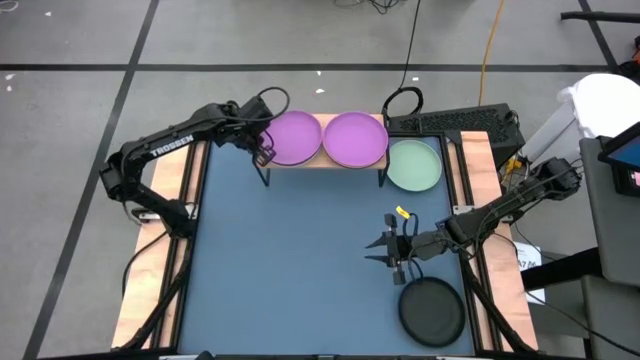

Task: Place and stack plates onto a shelf
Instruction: Stack the purple plate on top of the dark green plate on the shelf, then stack the green plate on top of the purple plate on the shelf

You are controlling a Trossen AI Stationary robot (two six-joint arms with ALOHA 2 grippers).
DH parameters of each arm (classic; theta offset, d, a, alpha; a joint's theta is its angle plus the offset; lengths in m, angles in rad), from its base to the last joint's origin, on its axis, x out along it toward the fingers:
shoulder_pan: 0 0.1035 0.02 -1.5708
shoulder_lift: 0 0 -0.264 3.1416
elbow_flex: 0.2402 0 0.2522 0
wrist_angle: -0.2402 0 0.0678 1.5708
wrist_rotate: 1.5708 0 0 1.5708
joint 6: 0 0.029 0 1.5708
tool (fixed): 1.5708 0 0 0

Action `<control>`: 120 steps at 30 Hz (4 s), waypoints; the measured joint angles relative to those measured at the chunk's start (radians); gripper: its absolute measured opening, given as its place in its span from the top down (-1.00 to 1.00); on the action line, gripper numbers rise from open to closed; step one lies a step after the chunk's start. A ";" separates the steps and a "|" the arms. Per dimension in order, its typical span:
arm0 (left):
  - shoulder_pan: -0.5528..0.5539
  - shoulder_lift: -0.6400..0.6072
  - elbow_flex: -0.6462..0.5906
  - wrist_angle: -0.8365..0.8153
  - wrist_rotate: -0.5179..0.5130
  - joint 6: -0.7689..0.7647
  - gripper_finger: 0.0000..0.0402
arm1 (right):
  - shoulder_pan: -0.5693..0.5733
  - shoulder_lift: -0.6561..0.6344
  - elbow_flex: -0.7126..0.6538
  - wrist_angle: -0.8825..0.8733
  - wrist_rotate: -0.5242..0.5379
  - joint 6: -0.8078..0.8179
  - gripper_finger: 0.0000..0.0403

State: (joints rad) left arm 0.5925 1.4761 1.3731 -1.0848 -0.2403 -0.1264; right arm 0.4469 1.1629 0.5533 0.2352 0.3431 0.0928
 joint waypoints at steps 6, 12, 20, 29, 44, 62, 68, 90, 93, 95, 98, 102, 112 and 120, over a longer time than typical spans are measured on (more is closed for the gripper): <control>-0.006 -0.049 0.003 0.030 -0.031 -0.005 0.99 | 0.000 0.000 0.000 0.000 0.000 -0.002 0.50; -0.036 -0.115 0.003 0.046 -0.033 -0.027 0.99 | 0.000 0.000 0.000 0.000 0.000 -0.004 0.50; -0.261 -0.196 -0.083 0.157 -0.103 -0.106 0.99 | 0.000 0.000 0.000 -0.002 0.000 -0.003 0.50; -0.553 -0.315 -0.358 0.497 -0.207 -0.190 0.99 | -0.001 0.000 0.000 -0.023 0.065 -0.002 0.50; -0.740 -0.455 -0.596 0.803 -0.287 -0.177 0.99 | -0.093 -0.205 0.102 -0.523 0.110 0.224 0.50; -0.860 -0.453 -0.643 0.931 -0.285 -0.061 0.99 | -0.226 -0.255 0.168 -1.010 0.101 0.310 0.50; -0.903 -0.420 -0.723 1.117 -0.285 -0.003 0.98 | -0.238 -0.251 0.077 -0.998 0.098 0.314 0.48; -0.900 -0.416 -0.812 1.321 -0.283 0.091 0.98 | -0.331 -0.168 0.017 -0.844 0.210 0.281 0.24; -0.900 -0.416 -0.812 1.321 -0.282 0.091 0.98 | -0.358 -0.139 0.017 -0.849 0.210 0.280 0.24; -0.900 -0.416 -0.812 1.321 -0.281 0.092 0.98 | -0.377 -0.126 0.017 -0.848 0.210 0.277 0.22; -0.900 -0.416 -0.812 1.321 -0.281 0.092 0.98 | -0.406 -0.106 0.017 -0.848 0.211 0.269 0.16; -0.900 -0.416 -0.812 1.320 -0.281 0.092 0.98 | -0.451 -0.075 0.017 -0.848 0.215 0.258 0.05; -0.900 -0.416 -0.811 1.312 -0.281 0.097 0.98 | -0.540 0.021 0.017 -0.822 0.282 0.225 -0.08; -0.900 -0.416 -0.811 1.312 -0.281 0.099 0.98 | -0.591 0.119 0.016 -0.725 0.252 0.144 -0.08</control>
State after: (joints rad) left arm -0.3075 1.0603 0.5617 0.2273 -0.5217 -0.0270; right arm -0.1437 1.2822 0.5697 -0.4903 0.5956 0.2369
